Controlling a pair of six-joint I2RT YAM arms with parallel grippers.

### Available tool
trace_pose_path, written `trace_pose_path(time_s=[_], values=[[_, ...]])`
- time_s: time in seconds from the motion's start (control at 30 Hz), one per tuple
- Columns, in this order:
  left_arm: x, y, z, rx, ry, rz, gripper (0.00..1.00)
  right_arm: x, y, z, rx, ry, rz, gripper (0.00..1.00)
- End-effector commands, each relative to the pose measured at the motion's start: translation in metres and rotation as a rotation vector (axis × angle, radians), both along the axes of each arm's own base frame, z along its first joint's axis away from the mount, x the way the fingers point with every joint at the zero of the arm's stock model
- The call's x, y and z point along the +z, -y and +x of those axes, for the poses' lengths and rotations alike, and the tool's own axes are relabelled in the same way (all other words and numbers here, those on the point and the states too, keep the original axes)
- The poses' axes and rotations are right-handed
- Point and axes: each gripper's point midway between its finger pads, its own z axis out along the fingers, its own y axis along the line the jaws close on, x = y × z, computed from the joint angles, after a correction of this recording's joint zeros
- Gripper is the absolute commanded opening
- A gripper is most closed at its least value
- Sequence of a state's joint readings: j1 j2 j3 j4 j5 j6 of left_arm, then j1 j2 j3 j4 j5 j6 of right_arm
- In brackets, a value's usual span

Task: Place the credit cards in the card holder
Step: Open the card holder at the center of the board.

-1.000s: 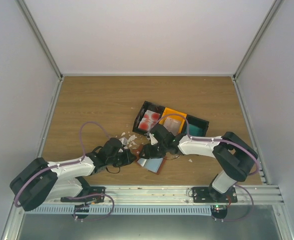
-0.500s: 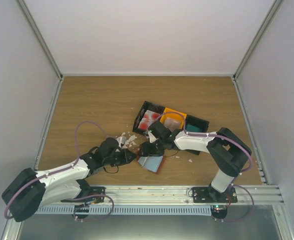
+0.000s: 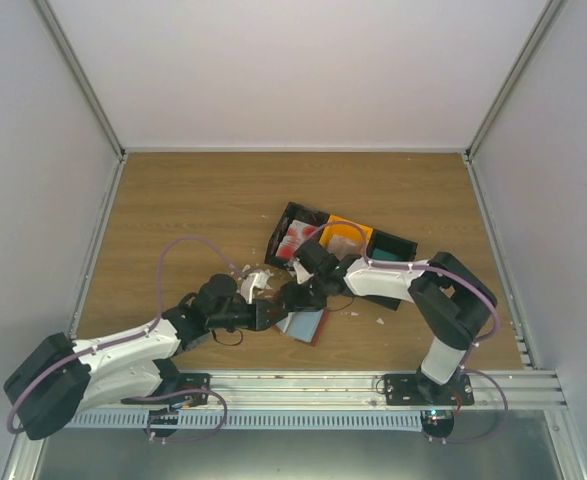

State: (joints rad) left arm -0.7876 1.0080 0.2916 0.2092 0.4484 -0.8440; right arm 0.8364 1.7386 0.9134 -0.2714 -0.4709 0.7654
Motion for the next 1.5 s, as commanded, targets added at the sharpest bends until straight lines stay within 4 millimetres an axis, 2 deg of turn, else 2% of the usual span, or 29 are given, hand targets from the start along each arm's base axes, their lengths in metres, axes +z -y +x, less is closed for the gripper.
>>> trace_pose_path(time_s=[0.0, 0.1, 0.17, 0.43, 0.63, 0.87, 1.2, 1.47], values=[[-0.002, 0.014, -0.003, -0.057, 0.057, -0.014, 0.05, -0.026, 0.016, -0.002, -0.014, -0.028, -0.102, 0.56], [-0.026, 0.016, -0.005, -0.03, 0.042, 0.074, 0.05, -0.025, 0.015, -0.002, -0.015, -0.029, -0.097, 0.56], [-0.04, 0.011, 0.0, 0.035, 0.045, 0.127, 0.06, -0.023, 0.015, -0.002, -0.019, -0.029, -0.088, 0.56], [-0.068, -0.011, 0.004, 0.172, 0.031, 0.221, 0.04, -0.016, 0.012, 0.001, -0.028, -0.023, -0.056, 0.56], [-0.065, -0.013, 0.012, 0.23, 0.033, 0.201, 0.07, -0.006, 0.014, 0.007, -0.039, 0.006, -0.037, 0.57], [-0.061, 0.003, 0.013, 0.178, 0.047, 0.171, 0.09, 0.021, 0.013, 0.022, -0.068, 0.071, 0.02, 0.57], [-0.063, 0.02, 0.017, 0.12, 0.054, 0.196, 0.13, 0.06, 0.046, 0.056, -0.166, 0.215, 0.013, 0.6], [-0.071, 0.023, 0.023, 0.114, 0.055, 0.259, 0.19, 0.084, 0.088, 0.109, -0.146, 0.503, -0.213, 0.57]])
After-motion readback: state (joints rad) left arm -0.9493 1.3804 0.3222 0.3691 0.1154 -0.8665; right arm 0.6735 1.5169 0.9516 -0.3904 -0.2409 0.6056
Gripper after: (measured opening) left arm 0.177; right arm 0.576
